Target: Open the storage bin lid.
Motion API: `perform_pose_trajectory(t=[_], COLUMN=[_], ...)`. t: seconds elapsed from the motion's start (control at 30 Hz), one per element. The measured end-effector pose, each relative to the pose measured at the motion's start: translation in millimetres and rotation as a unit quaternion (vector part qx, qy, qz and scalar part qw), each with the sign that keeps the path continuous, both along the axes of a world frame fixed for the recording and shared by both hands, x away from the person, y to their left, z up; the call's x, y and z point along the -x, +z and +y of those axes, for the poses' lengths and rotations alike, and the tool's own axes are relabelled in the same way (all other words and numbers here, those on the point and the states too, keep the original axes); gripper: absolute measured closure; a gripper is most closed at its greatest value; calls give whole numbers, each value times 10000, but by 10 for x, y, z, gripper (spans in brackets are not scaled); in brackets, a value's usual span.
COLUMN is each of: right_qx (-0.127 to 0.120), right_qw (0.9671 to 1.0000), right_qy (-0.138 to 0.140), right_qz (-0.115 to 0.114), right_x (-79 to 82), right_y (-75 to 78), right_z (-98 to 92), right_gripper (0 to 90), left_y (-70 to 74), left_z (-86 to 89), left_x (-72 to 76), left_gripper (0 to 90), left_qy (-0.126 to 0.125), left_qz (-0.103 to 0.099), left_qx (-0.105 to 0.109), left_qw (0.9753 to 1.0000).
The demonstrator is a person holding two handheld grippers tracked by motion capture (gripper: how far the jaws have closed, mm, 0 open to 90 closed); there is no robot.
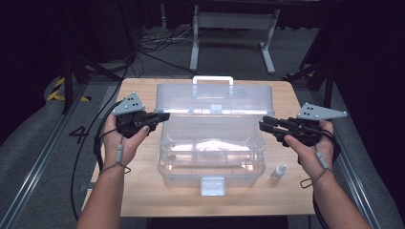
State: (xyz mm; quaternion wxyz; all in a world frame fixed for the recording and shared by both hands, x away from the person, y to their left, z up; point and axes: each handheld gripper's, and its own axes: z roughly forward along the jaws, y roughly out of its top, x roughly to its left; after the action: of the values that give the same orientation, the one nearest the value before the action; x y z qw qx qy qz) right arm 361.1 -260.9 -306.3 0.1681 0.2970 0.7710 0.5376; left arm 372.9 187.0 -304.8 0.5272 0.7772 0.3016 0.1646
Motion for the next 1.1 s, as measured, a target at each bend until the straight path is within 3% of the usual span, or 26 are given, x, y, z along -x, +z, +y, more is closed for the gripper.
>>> perform_pose_trajectory(t=[0.27, 0.47, 0.7, 0.93, 1.1], right_qx=[60, -89, -91, -88, -28], right_qw=[9999, 9998, 9998, 9997, 9995], right_qy=[-127, -159, -167, -195, -320], right_qz=[-2, 55, 110, 83, -17], right_x=[-28, -81, -112, -53, 1], right_y=[10, -7, -22, -5, 46], right_z=[-36, -79, -93, -135, -192], right_gripper=[691, 696, 688, 658, 640], left_y=[13, 15, 20, 19, 33], left_z=[3, 1, -3, 0, -6], left_x=[-40, -55, -68, -79, -81], left_gripper=[896, 895, 896, 895, 895], left_qy=[14, 62, 110, 106, 130], left_qz=[-22, -46, -68, -67, -94], left_qx=[53, 101, 111, 152, 44], left_qw=[10000, 9999, 9999, 9998, 9999])
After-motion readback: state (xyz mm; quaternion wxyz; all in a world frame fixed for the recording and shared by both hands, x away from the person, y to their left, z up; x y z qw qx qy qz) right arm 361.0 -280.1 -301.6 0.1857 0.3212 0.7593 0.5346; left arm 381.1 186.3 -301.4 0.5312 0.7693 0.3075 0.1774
